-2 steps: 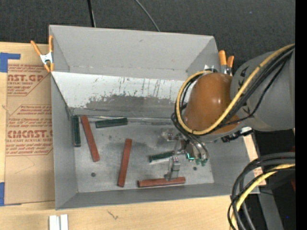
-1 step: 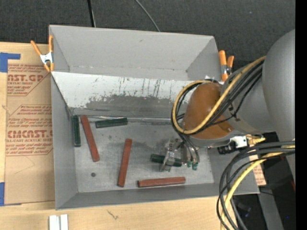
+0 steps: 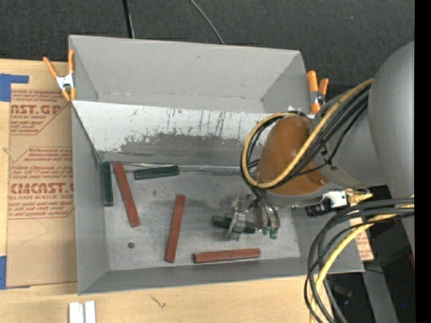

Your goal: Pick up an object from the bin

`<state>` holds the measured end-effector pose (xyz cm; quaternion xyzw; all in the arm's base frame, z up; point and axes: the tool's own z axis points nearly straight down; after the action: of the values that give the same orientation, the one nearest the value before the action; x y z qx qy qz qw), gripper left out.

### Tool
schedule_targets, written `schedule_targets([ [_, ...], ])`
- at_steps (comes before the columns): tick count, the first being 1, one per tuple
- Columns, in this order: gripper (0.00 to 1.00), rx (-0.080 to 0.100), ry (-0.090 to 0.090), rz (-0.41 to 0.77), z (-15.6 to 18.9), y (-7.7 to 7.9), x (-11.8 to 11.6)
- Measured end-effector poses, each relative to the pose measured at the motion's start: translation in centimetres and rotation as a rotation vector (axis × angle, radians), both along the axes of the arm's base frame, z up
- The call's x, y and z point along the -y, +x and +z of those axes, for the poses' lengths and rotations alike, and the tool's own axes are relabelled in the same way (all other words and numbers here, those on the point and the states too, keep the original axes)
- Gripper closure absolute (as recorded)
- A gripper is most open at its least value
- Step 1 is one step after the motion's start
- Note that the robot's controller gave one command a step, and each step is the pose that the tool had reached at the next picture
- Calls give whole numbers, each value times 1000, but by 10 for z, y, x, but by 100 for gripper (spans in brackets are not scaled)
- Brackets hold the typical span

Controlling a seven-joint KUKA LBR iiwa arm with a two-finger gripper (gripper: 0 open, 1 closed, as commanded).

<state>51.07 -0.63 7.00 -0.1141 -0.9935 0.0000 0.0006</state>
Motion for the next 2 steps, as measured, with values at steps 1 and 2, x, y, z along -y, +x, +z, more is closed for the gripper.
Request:
schedule_targets([
  [1,100,2,0,0,81,31,-20],
  [2,100,2,0,-1,81,31,-20],
])
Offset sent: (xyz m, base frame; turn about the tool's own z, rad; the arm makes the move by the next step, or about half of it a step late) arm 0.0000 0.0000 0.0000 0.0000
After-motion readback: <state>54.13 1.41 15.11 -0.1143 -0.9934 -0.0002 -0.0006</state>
